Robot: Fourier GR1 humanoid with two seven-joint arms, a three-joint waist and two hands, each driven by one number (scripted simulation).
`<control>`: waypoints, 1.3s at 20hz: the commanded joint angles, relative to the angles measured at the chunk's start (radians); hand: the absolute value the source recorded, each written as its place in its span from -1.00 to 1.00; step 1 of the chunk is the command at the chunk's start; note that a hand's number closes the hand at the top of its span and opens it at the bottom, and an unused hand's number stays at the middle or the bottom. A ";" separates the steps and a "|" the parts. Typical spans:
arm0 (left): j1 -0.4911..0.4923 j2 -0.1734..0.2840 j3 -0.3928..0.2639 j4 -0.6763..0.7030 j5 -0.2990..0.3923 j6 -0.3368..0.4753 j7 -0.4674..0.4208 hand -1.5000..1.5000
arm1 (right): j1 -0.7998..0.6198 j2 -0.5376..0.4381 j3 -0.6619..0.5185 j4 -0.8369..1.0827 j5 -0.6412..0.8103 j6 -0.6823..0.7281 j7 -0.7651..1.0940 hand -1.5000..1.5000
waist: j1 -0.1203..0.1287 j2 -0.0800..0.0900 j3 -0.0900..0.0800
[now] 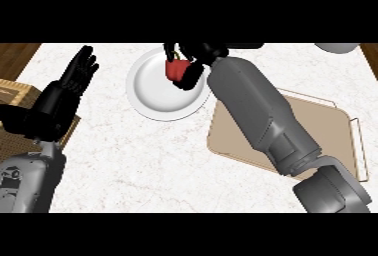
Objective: Pick the bell pepper from the tray and place it in the plate
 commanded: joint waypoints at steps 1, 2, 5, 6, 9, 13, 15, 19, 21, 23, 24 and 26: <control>-0.001 -0.019 -0.017 0.042 -0.019 -0.005 -0.057 0.00 | -0.006 0.007 0.078 0.056 -0.022 -0.067 0.008 1.00 | 0.034 0.010 -0.001; -0.021 -0.008 -0.009 0.052 -0.019 -0.008 -0.050 0.00 | 0.002 0.007 0.082 0.067 -0.028 -0.076 -0.008 1.00 | 0.026 0.010 -0.001; -0.030 -0.026 -0.037 0.034 -0.015 -0.019 -0.034 0.00 | 0.019 0.007 0.143 0.090 -0.031 -0.056 0.020 1.00 | 0.069 0.018 -0.001; -0.045 -0.004 -0.015 0.039 0.000 -0.033 -0.023 0.00 | 0.020 0.007 0.099 0.089 -0.085 -0.070 0.055 1.00 | 0.071 0.018 -0.001; -0.061 -0.019 -0.025 0.036 -0.001 -0.027 -0.015 0.00 | 0.023 0.007 0.104 0.104 -0.126 -0.064 0.091 -1.00 | 0.079 0.019 0.000; -0.104 -0.021 -0.020 0.083 0.005 -0.040 -0.026 0.00 | 0.087 0.007 0.120 0.074 -0.204 -0.031 0.036 -1.00 | 0.089 0.023 0.000; -0.101 -0.046 -0.054 0.070 -0.044 -0.001 -0.024 0.00 | 0.057 0.007 0.092 0.075 -0.242 -0.019 0.022 -1.00 | 0.090 0.027 0.001; -0.098 -0.027 -0.027 0.064 0.001 -0.036 -0.014 0.00 | 0.076 0.007 0.070 0.041 -0.340 -0.071 0.001 -1.00 | 0.117 0.024 0.001; -0.109 -0.028 -0.029 0.066 -0.011 -0.023 0.006 0.00 | 0.052 0.007 0.028 0.026 -0.398 -0.087 -0.017 -1.00 | 0.095 0.019 0.002; -0.101 -0.028 -0.038 0.046 -0.012 -0.029 0.010 0.00 | 0.057 0.007 -0.001 0.025 -0.469 -0.068 -0.019 -1.00 | 0.094 0.013 0.002; -0.093 -0.015 -0.008 0.071 0.008 -0.041 -0.019 0.00 | 0.039 0.007 -0.020 0.036 -0.491 -0.041 -0.026 -1.00 | 0.089 0.020 0.001; -0.092 -0.039 -0.025 0.069 -0.013 -0.013 -0.012 0.00 | 0.021 0.007 -0.052 0.049 -0.542 -0.029 -0.015 -1.00 | 0.065 0.015 0.001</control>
